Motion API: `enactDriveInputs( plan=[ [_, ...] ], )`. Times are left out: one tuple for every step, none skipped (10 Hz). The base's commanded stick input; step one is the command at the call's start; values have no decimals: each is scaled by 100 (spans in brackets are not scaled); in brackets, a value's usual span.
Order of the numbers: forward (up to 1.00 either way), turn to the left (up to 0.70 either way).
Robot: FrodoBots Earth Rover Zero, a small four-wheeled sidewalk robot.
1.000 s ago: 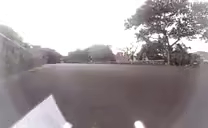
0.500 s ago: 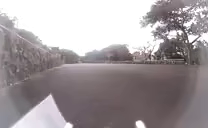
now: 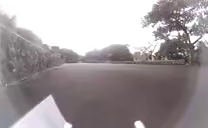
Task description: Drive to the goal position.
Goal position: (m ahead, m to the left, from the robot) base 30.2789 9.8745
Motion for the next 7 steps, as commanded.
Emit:
enactDriveInputs(
  plan=[
    [100, 0],
    [100, 0],
    [100, 0],
    [100, 0],
    [100, 0],
    [100, 0],
    [100, 0]
  ],
)
